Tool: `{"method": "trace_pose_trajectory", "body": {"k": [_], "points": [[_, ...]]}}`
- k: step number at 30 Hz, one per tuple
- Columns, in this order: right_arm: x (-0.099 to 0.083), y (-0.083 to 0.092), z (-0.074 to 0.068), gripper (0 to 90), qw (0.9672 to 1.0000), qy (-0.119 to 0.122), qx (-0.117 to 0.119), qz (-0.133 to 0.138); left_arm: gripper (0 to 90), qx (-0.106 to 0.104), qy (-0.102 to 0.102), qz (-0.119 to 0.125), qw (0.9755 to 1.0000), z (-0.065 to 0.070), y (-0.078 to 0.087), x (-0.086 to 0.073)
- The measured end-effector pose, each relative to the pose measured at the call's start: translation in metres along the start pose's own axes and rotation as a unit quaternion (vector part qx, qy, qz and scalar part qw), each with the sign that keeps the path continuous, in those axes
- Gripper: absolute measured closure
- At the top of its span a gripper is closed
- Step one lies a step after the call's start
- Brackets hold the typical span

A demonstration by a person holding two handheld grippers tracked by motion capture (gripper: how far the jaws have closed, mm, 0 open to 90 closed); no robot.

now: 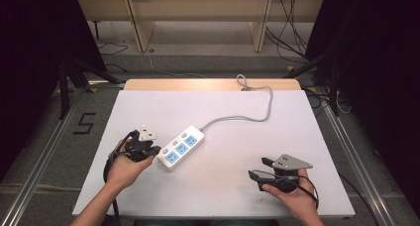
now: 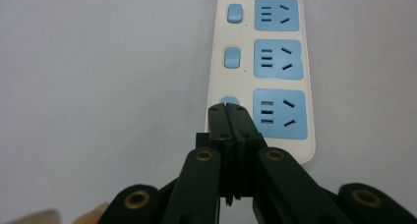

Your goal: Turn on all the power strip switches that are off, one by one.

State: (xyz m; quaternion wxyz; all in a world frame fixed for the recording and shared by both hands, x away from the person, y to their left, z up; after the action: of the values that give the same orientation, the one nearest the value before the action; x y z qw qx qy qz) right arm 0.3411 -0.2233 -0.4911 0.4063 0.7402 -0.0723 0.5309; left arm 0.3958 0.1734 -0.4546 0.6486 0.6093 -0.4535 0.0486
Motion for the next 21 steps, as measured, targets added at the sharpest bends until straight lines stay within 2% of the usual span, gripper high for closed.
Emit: {"method": "trace_pose_trajectory", "body": {"k": [21], "points": [[0.000, 0.000, -0.001, 30.9, 1.0000, -0.001, 0.003, 0.001, 89.4, -0.015, -0.010, -0.019, 0.9996, 0.003, -0.015, 0.033]]}}
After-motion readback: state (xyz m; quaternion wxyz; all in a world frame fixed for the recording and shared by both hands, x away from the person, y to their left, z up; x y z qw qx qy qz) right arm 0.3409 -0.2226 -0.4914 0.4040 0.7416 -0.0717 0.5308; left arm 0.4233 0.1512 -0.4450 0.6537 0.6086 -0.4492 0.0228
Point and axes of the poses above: each handheld gripper's, and its own axes: y roughly backward along the jaws, x roughly out of its top, z roughly to its right, the point moved 3 cm from there along -y, roughly forward along the jaws, and after that the axes turned 6 degrees about x, right-handed, at the moved point
